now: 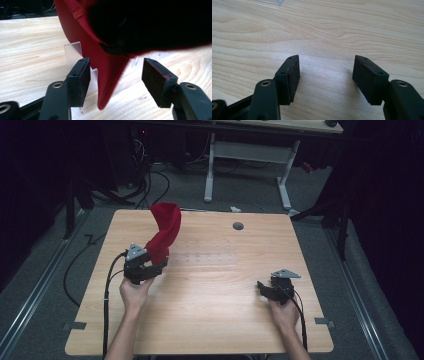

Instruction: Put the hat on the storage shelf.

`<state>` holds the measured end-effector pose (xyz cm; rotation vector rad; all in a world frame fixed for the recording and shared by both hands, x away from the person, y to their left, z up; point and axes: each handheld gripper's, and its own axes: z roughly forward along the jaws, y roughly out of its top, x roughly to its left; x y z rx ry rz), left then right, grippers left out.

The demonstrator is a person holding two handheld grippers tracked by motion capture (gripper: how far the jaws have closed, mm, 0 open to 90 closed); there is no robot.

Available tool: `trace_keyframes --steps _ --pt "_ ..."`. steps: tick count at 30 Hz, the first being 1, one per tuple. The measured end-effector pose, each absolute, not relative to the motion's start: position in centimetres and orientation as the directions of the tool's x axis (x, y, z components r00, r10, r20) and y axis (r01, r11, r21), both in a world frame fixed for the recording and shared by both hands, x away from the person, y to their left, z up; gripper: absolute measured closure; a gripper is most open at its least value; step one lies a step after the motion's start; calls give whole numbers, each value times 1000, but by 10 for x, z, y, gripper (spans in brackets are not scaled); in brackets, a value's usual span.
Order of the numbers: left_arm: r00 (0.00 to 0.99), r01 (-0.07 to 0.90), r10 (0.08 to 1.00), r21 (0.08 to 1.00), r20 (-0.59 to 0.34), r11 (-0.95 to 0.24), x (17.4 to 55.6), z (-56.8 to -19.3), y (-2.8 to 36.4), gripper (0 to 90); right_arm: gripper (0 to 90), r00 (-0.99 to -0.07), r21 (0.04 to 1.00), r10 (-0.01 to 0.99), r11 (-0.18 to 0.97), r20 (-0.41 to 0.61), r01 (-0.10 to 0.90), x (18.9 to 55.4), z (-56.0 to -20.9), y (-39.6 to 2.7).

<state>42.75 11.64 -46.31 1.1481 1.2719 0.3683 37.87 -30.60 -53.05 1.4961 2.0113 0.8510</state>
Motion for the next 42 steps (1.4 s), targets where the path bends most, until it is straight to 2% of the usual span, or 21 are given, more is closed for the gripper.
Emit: trace_keyframes --steps 13,28,42 --pt "338 373 767 825 -546 424 411 -460 120 342 391 -280 727 960 205 -19 655 379 -531 -306" --pt "327 347 759 819 -562 457 391 -460 134 349 391 -280 727 960 206 -19 655 379 -531 -306" --pt "319 381 745 799 -586 466 370 -469 141 345 390 -280 727 960 205 -19 655 379 -531 -306"
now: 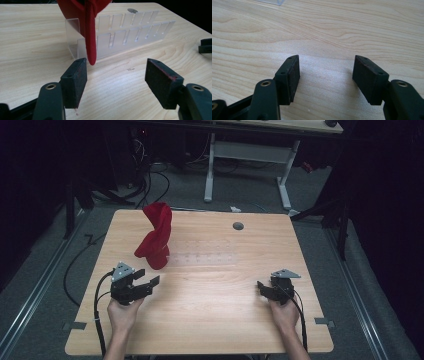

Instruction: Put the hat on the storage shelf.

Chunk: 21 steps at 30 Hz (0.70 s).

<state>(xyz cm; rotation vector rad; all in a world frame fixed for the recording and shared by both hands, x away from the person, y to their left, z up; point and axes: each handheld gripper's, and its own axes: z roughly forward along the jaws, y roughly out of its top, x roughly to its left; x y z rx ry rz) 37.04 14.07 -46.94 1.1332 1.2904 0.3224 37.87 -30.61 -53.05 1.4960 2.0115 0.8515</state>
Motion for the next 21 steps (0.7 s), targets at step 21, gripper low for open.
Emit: trace_keyframes --steps 21 --pt "364 439 729 797 -579 414 359 -483 115 358 388 -282 727 959 205 -16 655 379 -531 -306"
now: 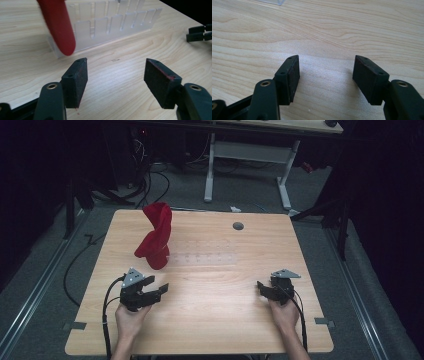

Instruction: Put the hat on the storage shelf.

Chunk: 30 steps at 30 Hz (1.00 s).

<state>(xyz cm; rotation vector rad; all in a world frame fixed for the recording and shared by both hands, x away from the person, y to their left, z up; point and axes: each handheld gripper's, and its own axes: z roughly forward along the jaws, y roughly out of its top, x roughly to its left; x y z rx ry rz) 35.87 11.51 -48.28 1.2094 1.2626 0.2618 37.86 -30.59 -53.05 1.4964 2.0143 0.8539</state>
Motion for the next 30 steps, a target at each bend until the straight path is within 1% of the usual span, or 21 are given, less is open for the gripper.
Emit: trace_keyframes --steps 15,20,28,30 --pt "391 483 716 791 -578 375 356 -498 92 370 388 -282 727 959 205 -17 655 379 -531 -306" --pt "399 492 736 806 -546 330 357 -505 83 365 388 -282 727 959 205 -17 655 378 -531 -306" --pt "411 473 760 830 -504 295 357 -512 71 364 388 -281 728 960 206 -18 654 378 -531 -305" --pt "406 468 762 831 -504 301 358 -514 69 364 387 -281 728 960 205 -18 655 378 -531 -305"
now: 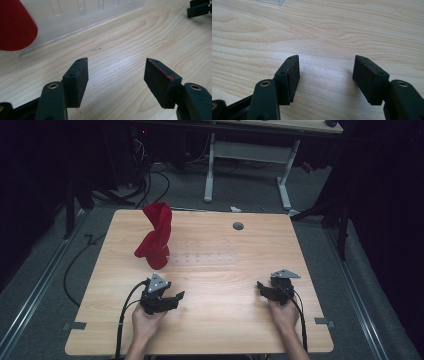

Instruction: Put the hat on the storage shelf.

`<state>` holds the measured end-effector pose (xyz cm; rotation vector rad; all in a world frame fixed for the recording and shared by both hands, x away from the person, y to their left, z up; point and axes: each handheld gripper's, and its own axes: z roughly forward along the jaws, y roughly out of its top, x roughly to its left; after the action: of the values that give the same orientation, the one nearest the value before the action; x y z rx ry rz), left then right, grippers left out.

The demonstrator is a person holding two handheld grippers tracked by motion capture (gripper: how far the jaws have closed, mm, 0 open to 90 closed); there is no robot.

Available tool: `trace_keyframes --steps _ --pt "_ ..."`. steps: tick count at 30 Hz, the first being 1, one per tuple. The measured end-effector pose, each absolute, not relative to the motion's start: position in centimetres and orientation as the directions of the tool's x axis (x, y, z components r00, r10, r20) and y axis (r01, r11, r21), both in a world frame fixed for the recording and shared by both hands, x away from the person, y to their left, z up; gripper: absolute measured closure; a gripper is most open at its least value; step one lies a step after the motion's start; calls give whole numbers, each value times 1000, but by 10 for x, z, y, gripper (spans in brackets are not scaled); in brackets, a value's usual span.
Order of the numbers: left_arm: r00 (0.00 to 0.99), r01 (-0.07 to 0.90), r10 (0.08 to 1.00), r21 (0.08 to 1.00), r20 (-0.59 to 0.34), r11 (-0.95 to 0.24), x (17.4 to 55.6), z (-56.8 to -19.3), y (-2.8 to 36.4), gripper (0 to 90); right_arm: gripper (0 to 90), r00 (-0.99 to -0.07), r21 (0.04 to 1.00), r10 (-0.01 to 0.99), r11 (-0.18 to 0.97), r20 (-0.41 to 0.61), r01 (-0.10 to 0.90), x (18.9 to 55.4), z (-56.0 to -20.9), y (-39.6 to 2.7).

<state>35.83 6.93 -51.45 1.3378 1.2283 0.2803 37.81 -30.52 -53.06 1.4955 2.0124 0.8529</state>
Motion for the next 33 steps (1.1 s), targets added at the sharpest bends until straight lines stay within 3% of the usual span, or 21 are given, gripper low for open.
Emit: trace_keyframes --steps 15,24,33 --pt "358 455 805 841 -473 292 368 -532 67 366 387 -282 728 959 206 -18 654 378 -531 -305" --pt "341 425 859 877 -383 222 374 -543 59 362 386 -281 728 960 206 -19 654 378 -531 -305" --pt "325 476 858 853 -397 214 381 -546 59 293 385 -280 728 960 205 -19 654 378 -531 -305"
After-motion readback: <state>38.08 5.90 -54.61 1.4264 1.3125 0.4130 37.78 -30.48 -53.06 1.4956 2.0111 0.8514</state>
